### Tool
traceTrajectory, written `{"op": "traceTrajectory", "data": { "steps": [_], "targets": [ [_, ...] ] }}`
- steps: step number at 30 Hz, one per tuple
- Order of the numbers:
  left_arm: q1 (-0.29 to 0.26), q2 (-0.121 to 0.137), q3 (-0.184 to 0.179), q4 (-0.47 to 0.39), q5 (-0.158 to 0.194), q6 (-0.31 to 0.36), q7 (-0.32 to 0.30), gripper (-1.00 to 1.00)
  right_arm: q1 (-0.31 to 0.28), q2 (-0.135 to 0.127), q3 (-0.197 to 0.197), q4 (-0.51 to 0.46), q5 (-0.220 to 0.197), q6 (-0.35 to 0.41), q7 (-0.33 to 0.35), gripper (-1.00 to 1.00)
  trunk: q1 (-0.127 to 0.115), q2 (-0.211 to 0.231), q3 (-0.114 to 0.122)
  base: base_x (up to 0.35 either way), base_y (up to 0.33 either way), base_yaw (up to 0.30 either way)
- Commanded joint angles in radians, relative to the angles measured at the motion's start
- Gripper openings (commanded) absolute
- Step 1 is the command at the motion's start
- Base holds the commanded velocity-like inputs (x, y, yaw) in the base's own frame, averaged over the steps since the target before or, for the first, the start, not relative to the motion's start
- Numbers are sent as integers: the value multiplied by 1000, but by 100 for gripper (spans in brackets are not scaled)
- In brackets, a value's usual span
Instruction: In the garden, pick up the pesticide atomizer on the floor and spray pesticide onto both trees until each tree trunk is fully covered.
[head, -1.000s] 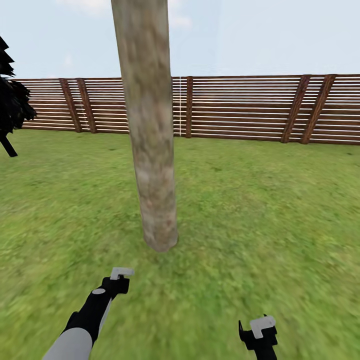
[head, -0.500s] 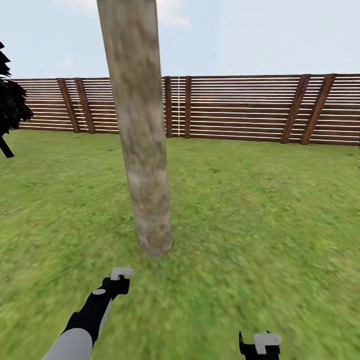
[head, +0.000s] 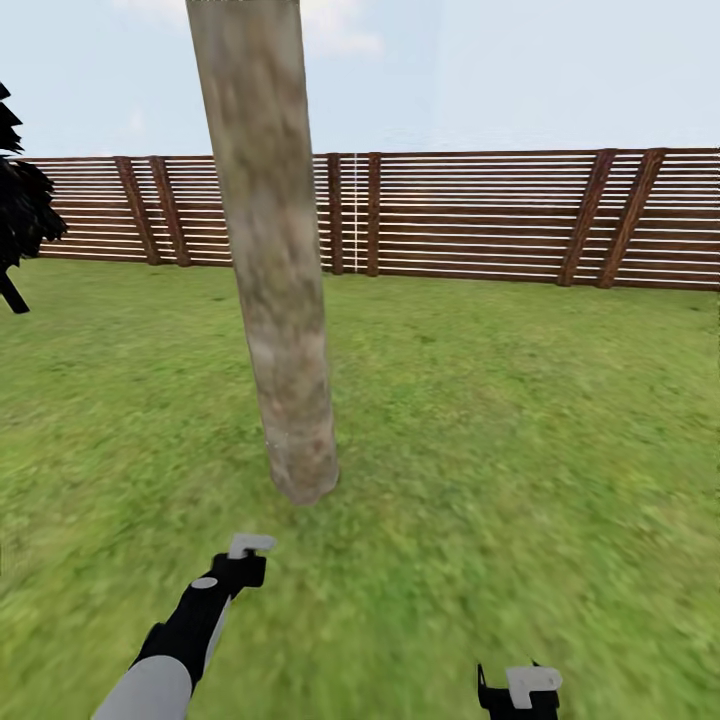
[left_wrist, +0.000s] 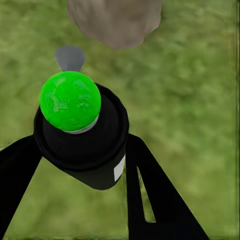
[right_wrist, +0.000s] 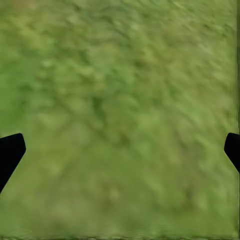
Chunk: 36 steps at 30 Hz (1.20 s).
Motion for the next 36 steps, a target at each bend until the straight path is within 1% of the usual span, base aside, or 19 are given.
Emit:
{"op": "traceTrajectory", "data": {
  "steps": [1,3,5,7,9,11,12,16,17,18,19,21,25,26,29,31,33,35,36],
  "targets": [
    [-2,-9,8,-6,-8,7,-9,-100,0,0,-4,0,11,-1,-7,100,-1,0,-1,-153,-76,0],
    [-7,-27,5,-30,-8,14,-10,-100,-1,1,-4,0,11,-1,-7,100,-1,0,-1,-59,-29,0],
    [-36,-41,-22,-46,-7,27,-11,-100,-1,2,-4,0,12,-1,-7,100,-1,0,-1,-16,-8,0],
    [-107,-45,-57,-48,-5,118,-13,-100,-1,2,-4,-1,12,-1,-8,100,-1,0,-1,-4,-2,0],
    [-165,-35,-65,-51,-5,191,-16,-100,0,2,-4,-1,12,0,-8,100,-1,0,-1,-1,0,0],
    [-208,-12,-68,-63,-6,225,-18,-100,-1,2,-4,-1,15,0,-9,100,-1,0,-1,0,0,0],
    [-215,-12,-70,-66,-6,244,-18,-100,-1,2,-3,-1,17,0,-9,100,-1,0,-1,0,0,0],
    [-277,-45,-99,-59,-4,301,-20,-100,-1,14,-1,4,17,3,-9,100,-1,0,-1,0,0,0],
    [-302,-39,-106,-60,-4,306,-22,-100,-1,15,-2,6,17,4,-8,100,-1,0,-1,0,0,0],
    [-315,15,-106,-65,-5,313,-78,-100,0,15,-2,23,17,5,-8,100,-1,0,-1,0,0,0],
    [-316,29,-106,-66,-6,325,-101,-100,0,15,-2,25,17,6,-9,100,-1,0,-1,0,0,0],
    [-326,28,-109,-67,-5,357,-132,-100,3,14,-2,26,17,6,-8,100,-1,0,-1,0,0,0],
    [-342,-8,-110,-67,-6,369,-140,-100,5,16,-1,26,18,6,-8,100,-1,0,-1,0,0,0],
    [-344,-5,-113,-67,-6,371,-141,-100,6,14,-1,26,19,5,-8,100,-1,0,-1,0,0,0],
    [-345,73,-111,-68,-6,376,-149,-100,18,3,-1,26,20,5,-8,100,-1,0,-1,0,0,0],
    [-344,95,-113,-67,-6,382,-180,-100,23,0,-1,26,20,5,-8,100,-1,0,-1,0,0,0],
    [-346,79,-114,-67,-6,383,-196,-100,27,-2,1,25,21,6,-8,100,-1,0,-1,0,0,0],
    [-348,38,-117,-67,-7,385,-199,-100,29,-2,6,24,21,5,-8,100,-1,0,-1,0,0,0],
    [-357,15,-120,-67,-8,386,-200,-100,30,-1,32,25,20,5,-8,100,-1,0,-1,0,0,0]
  ]
}}
